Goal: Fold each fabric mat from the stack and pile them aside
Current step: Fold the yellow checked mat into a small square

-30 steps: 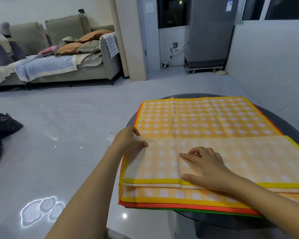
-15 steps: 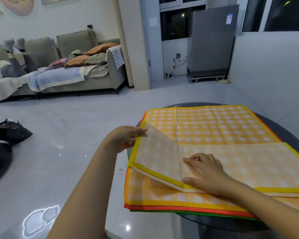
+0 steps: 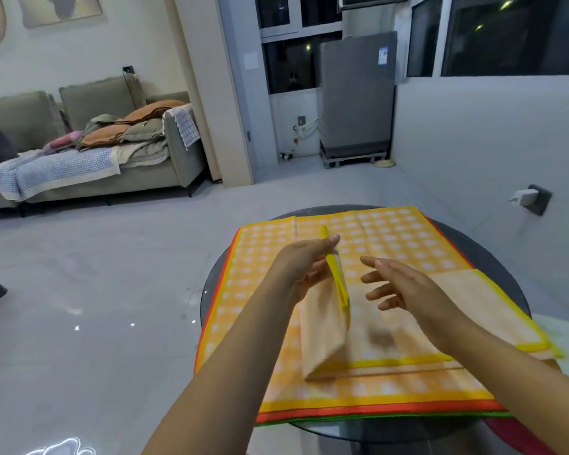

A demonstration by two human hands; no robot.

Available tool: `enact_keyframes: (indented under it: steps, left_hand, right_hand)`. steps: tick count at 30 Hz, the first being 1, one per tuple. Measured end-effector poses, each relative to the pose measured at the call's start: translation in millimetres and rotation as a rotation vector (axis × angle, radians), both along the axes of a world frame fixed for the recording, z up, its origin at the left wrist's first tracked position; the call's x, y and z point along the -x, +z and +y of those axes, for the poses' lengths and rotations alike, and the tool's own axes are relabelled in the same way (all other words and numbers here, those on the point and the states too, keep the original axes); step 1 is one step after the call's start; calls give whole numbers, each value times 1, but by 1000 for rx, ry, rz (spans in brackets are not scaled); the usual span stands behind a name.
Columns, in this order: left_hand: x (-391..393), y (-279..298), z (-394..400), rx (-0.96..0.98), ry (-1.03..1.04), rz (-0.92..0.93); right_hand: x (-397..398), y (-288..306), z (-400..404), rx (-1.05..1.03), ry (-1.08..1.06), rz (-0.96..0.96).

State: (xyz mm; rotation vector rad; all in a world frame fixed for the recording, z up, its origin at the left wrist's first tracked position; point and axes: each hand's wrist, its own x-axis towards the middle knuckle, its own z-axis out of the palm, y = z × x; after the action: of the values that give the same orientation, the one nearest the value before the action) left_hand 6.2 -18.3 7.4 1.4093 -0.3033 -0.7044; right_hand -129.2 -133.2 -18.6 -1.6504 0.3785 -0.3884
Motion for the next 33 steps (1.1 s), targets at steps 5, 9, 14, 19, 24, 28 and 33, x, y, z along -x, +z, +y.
enact_keyframes:
  steps: [5, 9, 14, 19, 24, 28, 33]
  left_hand:
    - [22, -38, -39, -81, -30, -19]
    - [30, -62, -53, -194, -50, -27]
    - [32, -70, -58, -278, -75, -102]
    - [11, -78, -59, -519, 7, -770]
    - [-10, -89, -60, -758, -82, -988]
    - [-12, -82, -58, -770, -115, -900]
    - [-21, -71, -37, -869, -77, -745]
  right_hand:
    - [15, -6, -12, 89, -54, 136]
    - [20, -26, -11, 231, -80, 250]
    - [25, -44, -15, 463, -95, 347]
    - [30, -51, -16, 587, -68, 392]
    - [29, -53, -17, 660, -53, 410]
    - [27, -52, -17, 784, -55, 459]
    - [16, -49, -30, 787, -125, 482]
